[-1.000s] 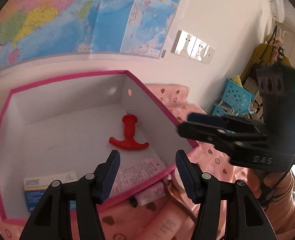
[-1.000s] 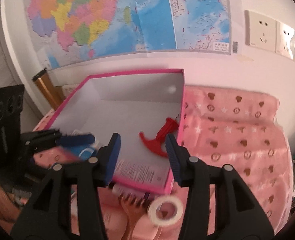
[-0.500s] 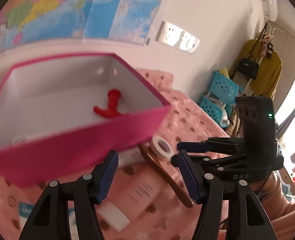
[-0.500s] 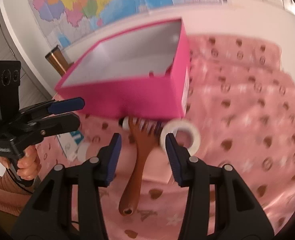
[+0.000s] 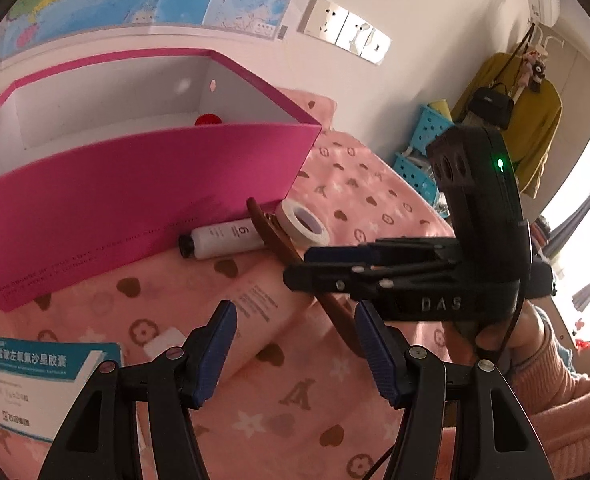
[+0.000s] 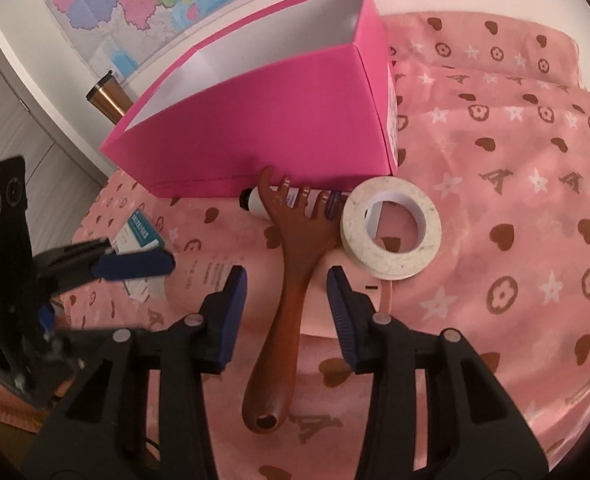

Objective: Organize rigid objects
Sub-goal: 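Grasp the brown wooden comb by its handle with the right gripper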

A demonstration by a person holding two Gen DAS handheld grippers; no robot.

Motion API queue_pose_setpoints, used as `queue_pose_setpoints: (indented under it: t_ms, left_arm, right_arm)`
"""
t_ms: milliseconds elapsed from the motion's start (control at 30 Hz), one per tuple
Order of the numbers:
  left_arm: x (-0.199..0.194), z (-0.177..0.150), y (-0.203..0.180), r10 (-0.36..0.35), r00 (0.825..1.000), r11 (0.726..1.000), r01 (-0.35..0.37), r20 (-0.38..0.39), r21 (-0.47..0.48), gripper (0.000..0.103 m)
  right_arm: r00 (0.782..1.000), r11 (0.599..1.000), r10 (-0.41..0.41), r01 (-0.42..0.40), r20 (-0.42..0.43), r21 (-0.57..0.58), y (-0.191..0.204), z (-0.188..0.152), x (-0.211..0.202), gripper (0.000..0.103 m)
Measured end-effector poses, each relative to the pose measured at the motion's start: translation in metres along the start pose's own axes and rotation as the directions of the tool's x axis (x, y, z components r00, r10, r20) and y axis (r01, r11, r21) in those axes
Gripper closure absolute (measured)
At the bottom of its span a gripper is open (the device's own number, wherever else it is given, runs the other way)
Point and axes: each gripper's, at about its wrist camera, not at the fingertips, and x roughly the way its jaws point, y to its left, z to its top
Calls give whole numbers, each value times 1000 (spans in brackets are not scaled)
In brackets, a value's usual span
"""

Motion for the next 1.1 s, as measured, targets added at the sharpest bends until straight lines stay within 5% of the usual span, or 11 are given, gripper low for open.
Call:
queue_pose_setpoints:
  t_ms: [600,700,1100]
  left_arm:
    - [-1,-11,5,-11,1000,1000,11,-10,-23,40]
    - [-2,-11,5,-13,1000,1000,13,-11,-23,40]
    - [10,-8,-2,-59,998,998,58,-34,-20,40]
  right_arm:
    - [995,996,-94,94,29,-7,9,10,14,59]
    - [990,990,-135,136,39,-30,12,9,15,68]
    - [998,998,47,-49,50,38,4,-2,4,79]
